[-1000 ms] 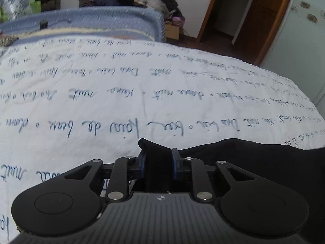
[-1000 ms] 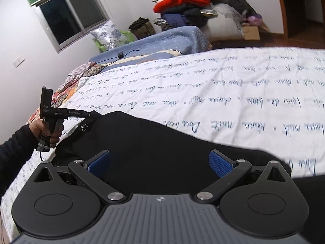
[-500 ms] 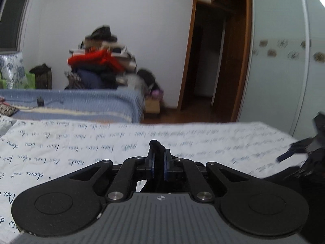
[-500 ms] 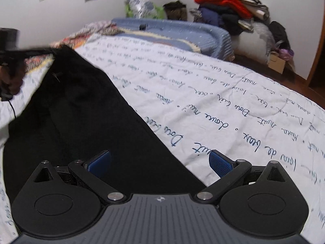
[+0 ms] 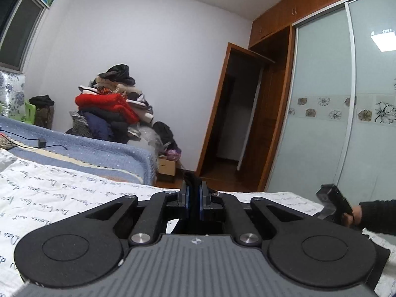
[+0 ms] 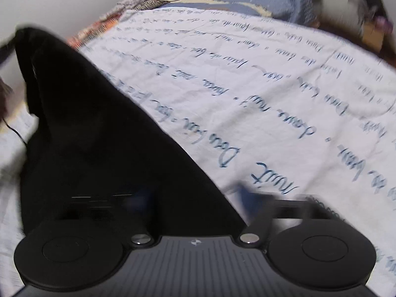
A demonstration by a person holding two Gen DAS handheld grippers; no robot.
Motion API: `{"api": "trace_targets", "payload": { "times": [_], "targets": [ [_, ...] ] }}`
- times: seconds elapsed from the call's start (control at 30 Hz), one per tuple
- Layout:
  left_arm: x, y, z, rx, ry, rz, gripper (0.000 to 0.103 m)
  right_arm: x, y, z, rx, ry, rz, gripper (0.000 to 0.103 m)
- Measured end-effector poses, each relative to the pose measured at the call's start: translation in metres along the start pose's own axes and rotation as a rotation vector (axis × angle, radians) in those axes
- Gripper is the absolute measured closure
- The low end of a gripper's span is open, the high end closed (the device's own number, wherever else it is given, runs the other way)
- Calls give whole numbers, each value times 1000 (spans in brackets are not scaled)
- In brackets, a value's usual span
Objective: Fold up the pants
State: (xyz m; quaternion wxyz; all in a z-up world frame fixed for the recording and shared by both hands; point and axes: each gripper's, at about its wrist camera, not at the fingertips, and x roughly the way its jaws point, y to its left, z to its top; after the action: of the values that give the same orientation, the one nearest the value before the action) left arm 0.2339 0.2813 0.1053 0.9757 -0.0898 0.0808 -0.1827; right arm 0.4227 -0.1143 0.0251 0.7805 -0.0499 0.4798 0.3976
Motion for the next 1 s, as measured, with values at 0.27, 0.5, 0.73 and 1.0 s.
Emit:
{"api": "trace_targets", "payload": {
  "times": [0.27,0.5,0.73,1.0],
  "targets": [
    [-14,11,0,-61,-9,1,95,-27,24,-7,-43,-65,-34,95],
    [-51,17,-5,-189,-12,-33,95,-84,87,-40,-98,-169,-3,96],
    [-95,26,-43,-369,33,-4,95,-99,146,-116,-85,-144,80,96],
    [-111,59,-99,-667,317,223,30,-61,160,-180,33,-110,67,96]
  ]
}}
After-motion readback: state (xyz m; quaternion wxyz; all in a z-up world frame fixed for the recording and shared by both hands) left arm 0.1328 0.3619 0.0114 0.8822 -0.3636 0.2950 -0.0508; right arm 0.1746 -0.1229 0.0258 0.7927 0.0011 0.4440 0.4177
